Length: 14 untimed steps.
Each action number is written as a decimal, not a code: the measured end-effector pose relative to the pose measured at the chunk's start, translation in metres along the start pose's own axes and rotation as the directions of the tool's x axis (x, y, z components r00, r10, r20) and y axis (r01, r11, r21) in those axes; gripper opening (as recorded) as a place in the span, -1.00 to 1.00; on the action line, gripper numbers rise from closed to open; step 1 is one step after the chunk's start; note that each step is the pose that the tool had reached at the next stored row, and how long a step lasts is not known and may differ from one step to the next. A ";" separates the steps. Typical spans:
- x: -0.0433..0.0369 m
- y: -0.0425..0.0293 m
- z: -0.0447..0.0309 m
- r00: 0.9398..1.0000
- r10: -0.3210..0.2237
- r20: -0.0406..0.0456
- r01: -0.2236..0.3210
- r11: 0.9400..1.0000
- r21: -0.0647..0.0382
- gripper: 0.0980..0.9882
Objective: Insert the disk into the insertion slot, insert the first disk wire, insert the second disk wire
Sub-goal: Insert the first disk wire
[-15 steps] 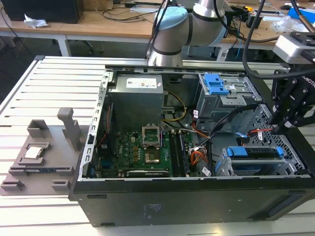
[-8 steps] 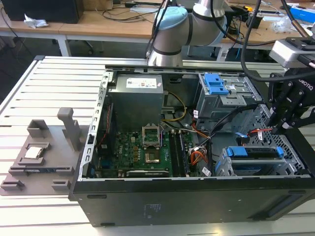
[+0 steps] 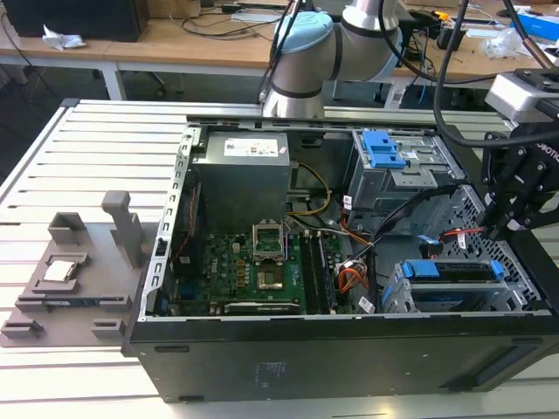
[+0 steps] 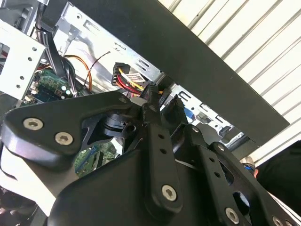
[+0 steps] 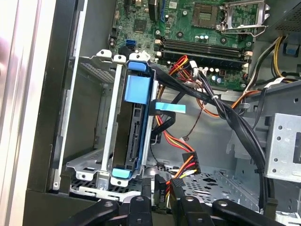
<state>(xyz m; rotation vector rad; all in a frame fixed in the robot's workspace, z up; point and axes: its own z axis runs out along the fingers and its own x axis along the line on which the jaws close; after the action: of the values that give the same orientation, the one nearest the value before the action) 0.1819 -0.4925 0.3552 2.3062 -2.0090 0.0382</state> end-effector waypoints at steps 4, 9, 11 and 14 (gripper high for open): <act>0.0000 -0.0001 0.0000 1.000 0.000 -0.003 0.000 1.000 0.000 -0.83; 0.0000 -0.0002 0.0000 1.000 0.000 -0.006 0.000 1.000 -0.001 -0.83; 0.0000 -0.0001 -0.0007 1.000 0.000 -0.006 0.000 1.000 -0.001 -0.83; 0.0002 0.0005 -0.0046 1.000 0.000 -0.006 0.000 1.000 -0.001 -0.83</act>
<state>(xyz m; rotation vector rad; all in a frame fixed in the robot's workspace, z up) 0.1816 -0.4924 0.3598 2.3025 -2.0059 0.0442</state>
